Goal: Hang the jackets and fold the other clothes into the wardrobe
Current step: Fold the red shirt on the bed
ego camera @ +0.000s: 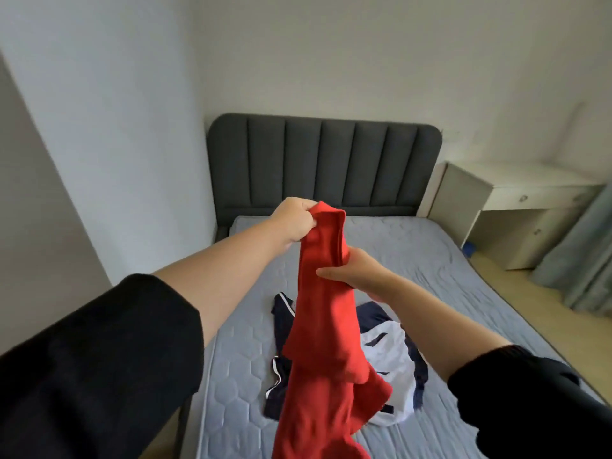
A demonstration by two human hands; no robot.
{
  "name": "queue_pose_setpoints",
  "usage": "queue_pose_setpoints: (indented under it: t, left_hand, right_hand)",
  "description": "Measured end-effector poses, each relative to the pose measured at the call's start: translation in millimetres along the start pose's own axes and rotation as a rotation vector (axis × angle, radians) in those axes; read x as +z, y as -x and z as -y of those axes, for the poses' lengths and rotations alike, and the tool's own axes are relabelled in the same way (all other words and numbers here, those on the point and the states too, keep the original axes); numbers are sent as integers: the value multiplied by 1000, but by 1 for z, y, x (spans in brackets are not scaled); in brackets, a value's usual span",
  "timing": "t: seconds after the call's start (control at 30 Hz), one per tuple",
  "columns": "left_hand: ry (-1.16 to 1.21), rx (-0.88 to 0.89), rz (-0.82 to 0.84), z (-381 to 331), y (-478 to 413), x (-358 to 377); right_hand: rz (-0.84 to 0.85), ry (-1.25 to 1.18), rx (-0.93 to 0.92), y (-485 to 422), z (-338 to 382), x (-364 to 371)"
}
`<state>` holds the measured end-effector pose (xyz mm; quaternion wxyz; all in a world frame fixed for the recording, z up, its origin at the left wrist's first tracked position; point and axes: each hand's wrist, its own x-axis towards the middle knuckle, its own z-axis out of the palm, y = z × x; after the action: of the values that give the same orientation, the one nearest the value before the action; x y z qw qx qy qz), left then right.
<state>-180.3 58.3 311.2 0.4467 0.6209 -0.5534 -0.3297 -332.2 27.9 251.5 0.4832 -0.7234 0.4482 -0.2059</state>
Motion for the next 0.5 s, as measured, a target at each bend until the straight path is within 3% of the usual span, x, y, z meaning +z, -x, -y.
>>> queue_pose_setpoints:
  t: [0.13,0.23,0.3,0.4,0.5]
  left_hand:
    - [237,-38,-20,-29,17,1]
    - [395,21,-37,-38,27,-6]
    - [327,65,-9,-34,31,-11]
    - [50,14,125,-13,43,-7]
    - [-76,-21,252,10,55,15]
  right_hand:
    - [-207,170,41,10,14,-20]
    - [-331,16,-1,16,31,-30]
    - [-398,-160,-9,19,41,-37]
    - [-451,-365,-32,21,56,-44]
    - [-501,-507,-44,21,67,-45]
